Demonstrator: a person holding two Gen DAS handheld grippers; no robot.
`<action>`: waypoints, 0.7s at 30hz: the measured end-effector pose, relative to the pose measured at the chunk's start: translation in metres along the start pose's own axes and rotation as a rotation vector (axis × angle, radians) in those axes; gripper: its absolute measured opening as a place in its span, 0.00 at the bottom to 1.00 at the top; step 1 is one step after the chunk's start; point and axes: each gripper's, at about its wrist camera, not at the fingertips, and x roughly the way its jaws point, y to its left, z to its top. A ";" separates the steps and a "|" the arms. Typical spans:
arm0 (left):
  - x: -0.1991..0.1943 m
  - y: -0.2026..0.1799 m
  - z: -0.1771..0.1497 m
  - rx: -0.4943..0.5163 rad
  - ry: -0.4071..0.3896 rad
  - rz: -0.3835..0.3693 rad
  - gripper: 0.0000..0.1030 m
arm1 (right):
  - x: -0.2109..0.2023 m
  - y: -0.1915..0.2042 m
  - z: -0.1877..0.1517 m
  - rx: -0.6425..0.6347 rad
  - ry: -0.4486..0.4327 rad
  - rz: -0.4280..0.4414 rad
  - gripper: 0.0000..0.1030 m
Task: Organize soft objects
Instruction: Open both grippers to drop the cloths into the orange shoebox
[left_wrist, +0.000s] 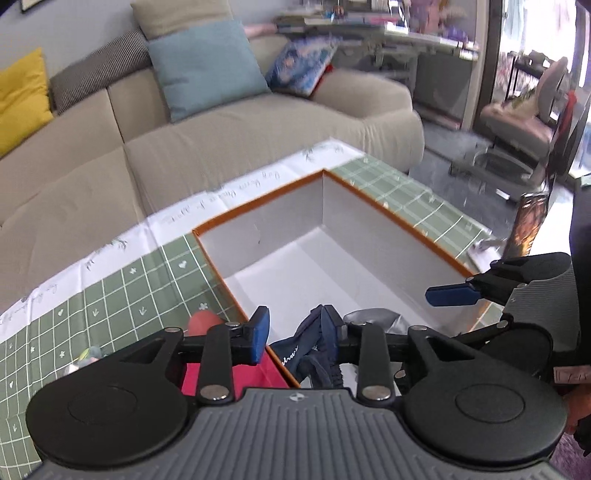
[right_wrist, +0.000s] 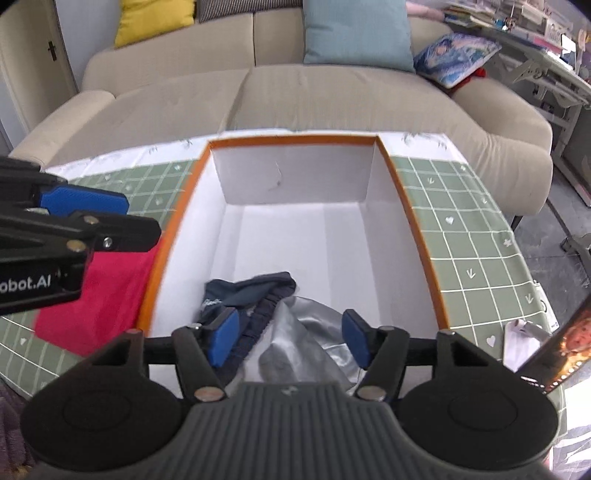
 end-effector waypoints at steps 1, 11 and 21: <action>-0.006 0.001 -0.004 -0.002 -0.015 -0.002 0.36 | -0.007 0.003 -0.002 -0.003 -0.009 0.005 0.61; -0.063 0.019 -0.058 -0.061 -0.099 0.046 0.36 | -0.059 0.048 -0.036 -0.008 -0.073 0.042 0.61; -0.091 0.045 -0.106 -0.148 -0.115 0.105 0.39 | -0.079 0.100 -0.057 -0.088 -0.108 0.141 0.70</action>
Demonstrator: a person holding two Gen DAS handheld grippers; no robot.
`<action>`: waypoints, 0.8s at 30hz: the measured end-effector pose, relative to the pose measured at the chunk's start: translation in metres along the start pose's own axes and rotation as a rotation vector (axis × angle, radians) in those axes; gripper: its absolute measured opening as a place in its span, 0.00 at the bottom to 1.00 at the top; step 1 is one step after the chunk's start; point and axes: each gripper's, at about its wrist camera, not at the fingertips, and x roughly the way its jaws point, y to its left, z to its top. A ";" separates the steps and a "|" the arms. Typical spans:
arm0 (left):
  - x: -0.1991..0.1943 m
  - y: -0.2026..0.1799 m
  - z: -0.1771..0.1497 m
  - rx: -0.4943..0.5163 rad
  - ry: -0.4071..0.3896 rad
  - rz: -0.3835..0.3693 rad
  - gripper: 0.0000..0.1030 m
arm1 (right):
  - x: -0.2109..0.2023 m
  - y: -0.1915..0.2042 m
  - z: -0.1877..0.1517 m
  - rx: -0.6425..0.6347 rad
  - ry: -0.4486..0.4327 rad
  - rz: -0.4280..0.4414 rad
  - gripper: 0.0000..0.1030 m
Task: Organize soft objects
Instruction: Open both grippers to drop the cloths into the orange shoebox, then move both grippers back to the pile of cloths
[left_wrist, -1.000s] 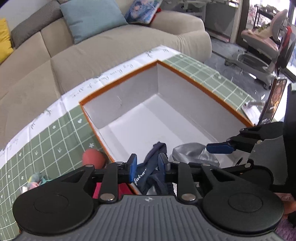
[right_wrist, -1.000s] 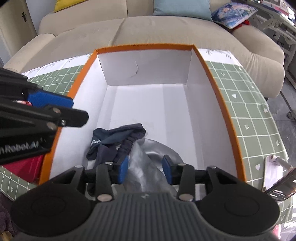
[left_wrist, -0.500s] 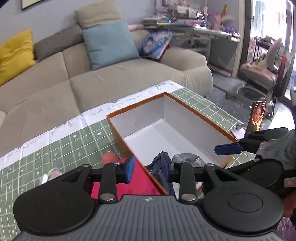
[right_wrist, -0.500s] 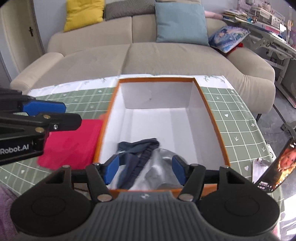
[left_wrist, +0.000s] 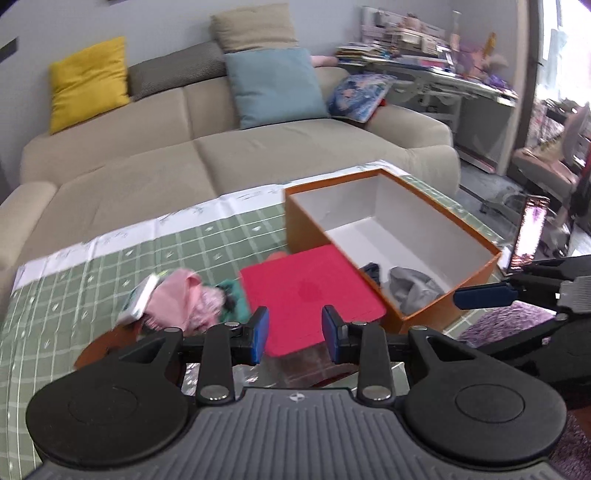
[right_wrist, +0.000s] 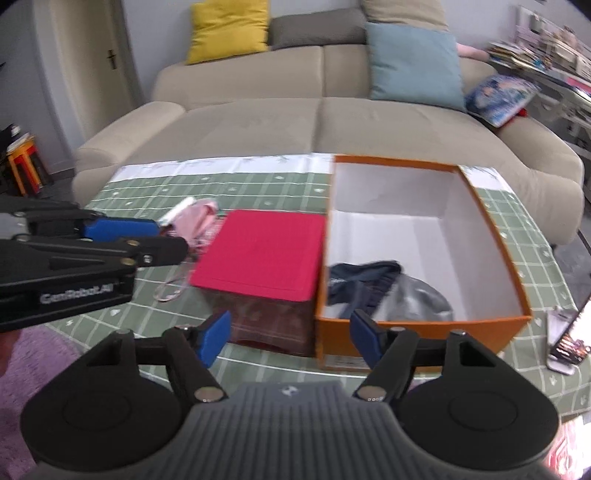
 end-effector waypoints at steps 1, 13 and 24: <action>-0.002 0.005 -0.003 -0.015 0.001 0.011 0.40 | -0.001 0.005 0.001 -0.008 -0.006 0.014 0.73; -0.030 0.076 -0.038 -0.163 0.014 0.082 0.42 | 0.022 0.075 0.010 -0.112 0.022 0.069 0.86; -0.030 0.122 -0.055 -0.254 0.025 0.052 0.51 | 0.061 0.111 0.027 -0.170 0.073 0.079 0.86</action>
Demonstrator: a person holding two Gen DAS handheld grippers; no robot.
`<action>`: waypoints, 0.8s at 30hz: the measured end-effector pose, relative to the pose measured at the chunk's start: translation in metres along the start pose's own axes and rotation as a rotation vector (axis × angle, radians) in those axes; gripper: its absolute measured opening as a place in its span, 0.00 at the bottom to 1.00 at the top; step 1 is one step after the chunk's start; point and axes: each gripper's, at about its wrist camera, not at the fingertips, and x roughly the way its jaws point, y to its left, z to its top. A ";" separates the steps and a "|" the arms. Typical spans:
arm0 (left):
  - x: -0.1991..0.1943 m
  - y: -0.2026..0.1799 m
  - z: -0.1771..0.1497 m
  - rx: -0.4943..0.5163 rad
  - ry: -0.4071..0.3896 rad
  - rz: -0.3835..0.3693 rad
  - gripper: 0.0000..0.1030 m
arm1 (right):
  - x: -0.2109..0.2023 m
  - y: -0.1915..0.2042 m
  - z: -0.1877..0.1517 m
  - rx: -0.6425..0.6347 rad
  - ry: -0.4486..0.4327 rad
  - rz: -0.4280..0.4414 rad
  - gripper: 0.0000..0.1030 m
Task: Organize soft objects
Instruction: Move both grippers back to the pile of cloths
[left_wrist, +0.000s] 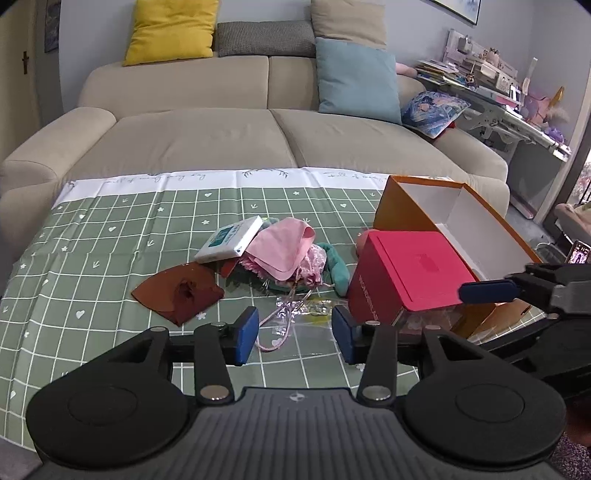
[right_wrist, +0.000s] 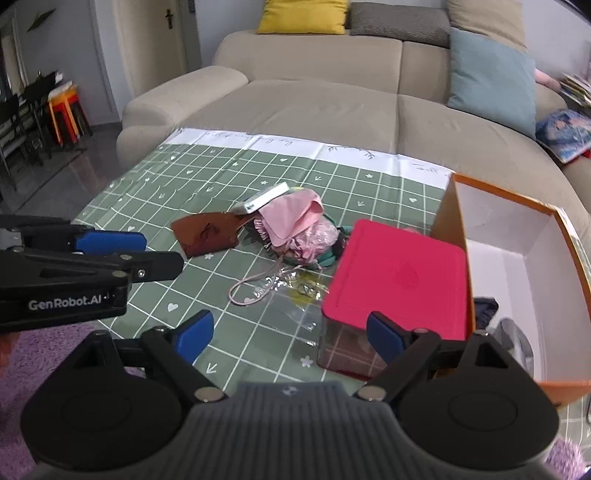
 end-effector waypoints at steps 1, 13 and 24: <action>0.002 0.003 0.001 0.000 0.000 -0.004 0.51 | 0.004 0.002 0.004 -0.006 0.006 0.007 0.86; 0.029 0.045 0.025 0.044 0.042 0.010 0.58 | 0.050 0.009 0.052 -0.082 0.053 0.072 0.77; 0.086 0.094 0.048 0.175 0.143 0.005 0.79 | 0.122 0.004 0.106 -0.145 0.102 0.054 0.77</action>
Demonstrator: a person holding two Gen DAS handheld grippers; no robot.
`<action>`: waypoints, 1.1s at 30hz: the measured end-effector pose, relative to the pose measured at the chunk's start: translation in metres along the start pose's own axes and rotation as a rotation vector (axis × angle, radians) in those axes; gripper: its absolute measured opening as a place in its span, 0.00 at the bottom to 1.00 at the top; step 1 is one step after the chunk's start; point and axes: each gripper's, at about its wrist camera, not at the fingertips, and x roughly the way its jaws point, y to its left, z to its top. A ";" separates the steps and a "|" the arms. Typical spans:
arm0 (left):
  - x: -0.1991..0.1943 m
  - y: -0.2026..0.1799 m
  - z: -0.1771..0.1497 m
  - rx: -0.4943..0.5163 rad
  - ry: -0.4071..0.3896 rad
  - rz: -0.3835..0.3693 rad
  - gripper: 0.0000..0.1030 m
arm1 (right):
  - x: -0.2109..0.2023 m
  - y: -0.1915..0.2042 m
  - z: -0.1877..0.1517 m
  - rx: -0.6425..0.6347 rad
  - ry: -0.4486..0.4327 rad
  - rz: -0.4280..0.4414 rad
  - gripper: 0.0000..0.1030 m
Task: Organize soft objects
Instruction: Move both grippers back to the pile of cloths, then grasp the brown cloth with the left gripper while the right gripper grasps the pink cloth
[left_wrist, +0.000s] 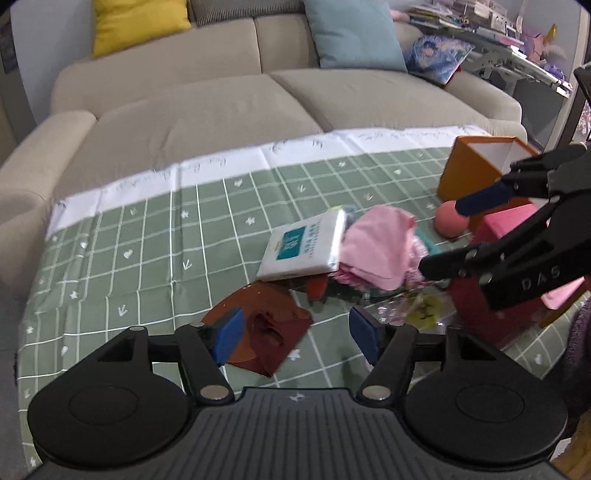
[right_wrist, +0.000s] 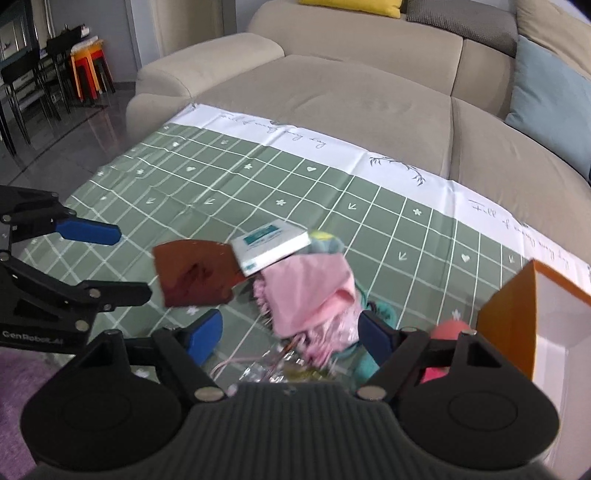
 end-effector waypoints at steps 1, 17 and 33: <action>0.008 0.005 0.001 -0.003 0.013 -0.009 0.80 | 0.007 -0.002 0.004 -0.006 0.010 -0.005 0.77; 0.110 0.020 -0.012 0.054 0.206 -0.021 0.73 | 0.077 -0.022 0.021 -0.006 0.142 0.005 0.63; 0.125 0.038 -0.003 -0.016 0.222 0.048 0.11 | 0.071 -0.023 0.021 -0.022 0.130 0.008 0.10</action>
